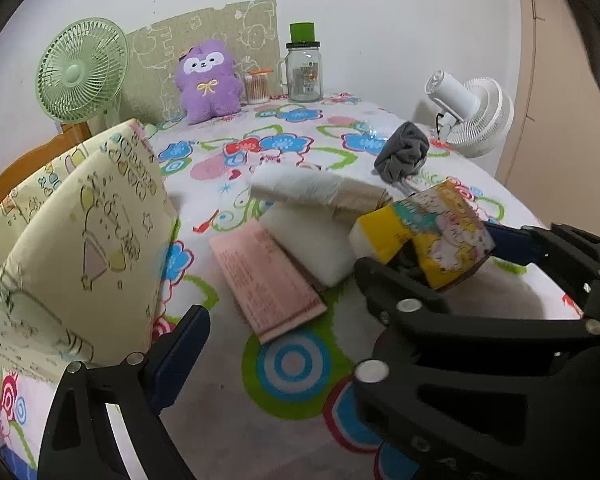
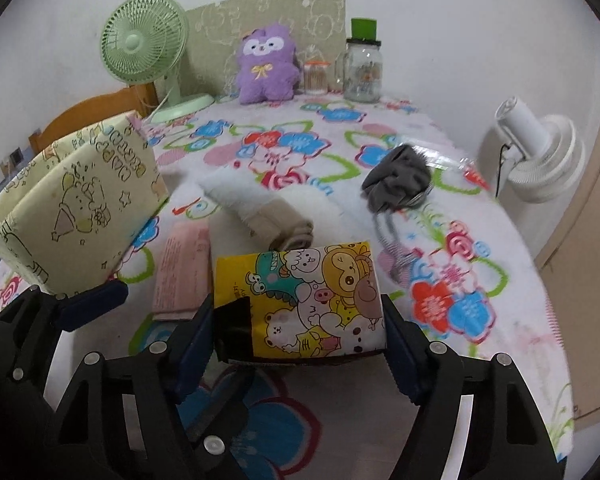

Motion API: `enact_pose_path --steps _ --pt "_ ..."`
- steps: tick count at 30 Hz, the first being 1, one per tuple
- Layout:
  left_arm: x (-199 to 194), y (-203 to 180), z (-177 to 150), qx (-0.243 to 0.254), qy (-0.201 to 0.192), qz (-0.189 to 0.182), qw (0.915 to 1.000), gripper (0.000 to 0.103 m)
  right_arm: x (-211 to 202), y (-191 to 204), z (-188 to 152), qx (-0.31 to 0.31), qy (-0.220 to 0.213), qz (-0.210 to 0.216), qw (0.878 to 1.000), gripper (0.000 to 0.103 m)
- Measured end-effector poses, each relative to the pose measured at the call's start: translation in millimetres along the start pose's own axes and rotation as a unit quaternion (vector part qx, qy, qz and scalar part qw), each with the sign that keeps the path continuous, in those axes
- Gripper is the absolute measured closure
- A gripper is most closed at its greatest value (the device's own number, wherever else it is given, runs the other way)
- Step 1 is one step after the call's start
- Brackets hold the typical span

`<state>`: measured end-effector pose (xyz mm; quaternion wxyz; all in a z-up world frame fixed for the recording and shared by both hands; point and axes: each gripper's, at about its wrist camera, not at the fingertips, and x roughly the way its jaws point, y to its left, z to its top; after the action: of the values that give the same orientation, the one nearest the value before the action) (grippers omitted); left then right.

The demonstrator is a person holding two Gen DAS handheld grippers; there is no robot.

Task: Organize soft objects
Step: 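Grasp the pink paper packet with the left tool while the right tool grasps the yellow cartoon pack, then carry the pink packet with the left tool while the right tool carries the yellow pack over the box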

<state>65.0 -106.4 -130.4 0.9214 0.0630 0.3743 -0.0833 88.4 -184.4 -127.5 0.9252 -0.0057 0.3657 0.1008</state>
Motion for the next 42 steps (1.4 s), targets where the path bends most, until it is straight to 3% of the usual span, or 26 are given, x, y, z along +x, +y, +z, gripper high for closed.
enact_pose_path --steps 6,18,31,42 --pt "2.1 -3.8 8.8 -0.007 -0.01 0.013 0.9998 0.01 -11.5 -13.3 9.6 0.009 -0.022 -0.015 1.0 0.026" --pt "17.7 5.4 17.7 -0.051 0.012 0.038 0.9979 0.022 -9.4 -34.6 20.2 0.04 -0.028 -0.027 0.998 0.026" --pt "24.3 16.0 18.3 -0.072 0.023 0.016 0.997 0.06 4.3 -31.2 25.4 0.041 -0.016 -0.023 0.999 0.026" --pt "4.9 17.2 16.8 -0.066 0.011 0.01 0.9977 0.064 -4.5 -16.5 24.2 0.031 -0.021 -0.026 0.999 0.026"
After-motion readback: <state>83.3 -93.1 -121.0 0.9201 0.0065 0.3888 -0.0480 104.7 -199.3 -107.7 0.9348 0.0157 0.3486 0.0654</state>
